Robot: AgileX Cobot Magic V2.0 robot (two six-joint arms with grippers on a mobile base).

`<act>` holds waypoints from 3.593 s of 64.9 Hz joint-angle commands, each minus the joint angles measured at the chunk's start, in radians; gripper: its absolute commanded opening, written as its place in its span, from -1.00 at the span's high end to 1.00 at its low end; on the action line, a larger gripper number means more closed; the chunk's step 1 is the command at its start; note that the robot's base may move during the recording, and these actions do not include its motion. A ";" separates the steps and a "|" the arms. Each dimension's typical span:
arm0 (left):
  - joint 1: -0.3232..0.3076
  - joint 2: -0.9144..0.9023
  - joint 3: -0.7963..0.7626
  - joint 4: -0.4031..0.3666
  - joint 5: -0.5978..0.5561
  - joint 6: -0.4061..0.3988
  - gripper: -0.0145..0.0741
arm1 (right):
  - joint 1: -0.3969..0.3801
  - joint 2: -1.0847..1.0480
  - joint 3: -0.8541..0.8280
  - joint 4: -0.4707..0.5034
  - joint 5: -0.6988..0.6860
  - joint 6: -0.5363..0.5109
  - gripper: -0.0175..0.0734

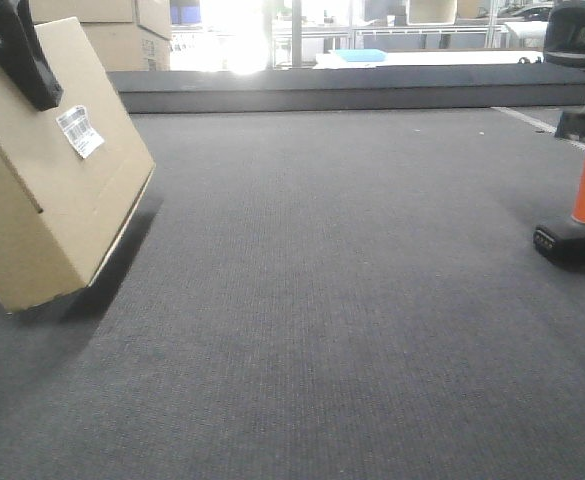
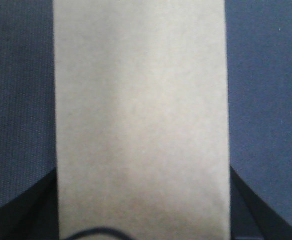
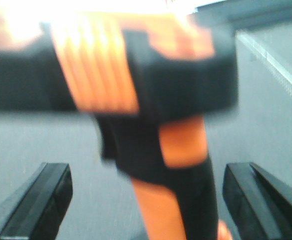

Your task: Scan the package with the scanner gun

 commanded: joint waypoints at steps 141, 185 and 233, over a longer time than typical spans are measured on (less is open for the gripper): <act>-0.006 -0.006 -0.002 -0.073 -0.001 -0.005 0.92 | 0.000 -0.243 -0.342 -0.051 0.501 -0.362 0.22; -0.006 -0.006 -0.002 -0.264 0.061 -0.003 0.92 | 0.000 -0.168 -0.342 0.068 0.416 -0.594 0.22; -0.154 0.047 -0.002 -0.376 -0.105 0.005 0.92 | 0.000 -0.153 -0.342 0.143 0.377 -0.710 0.22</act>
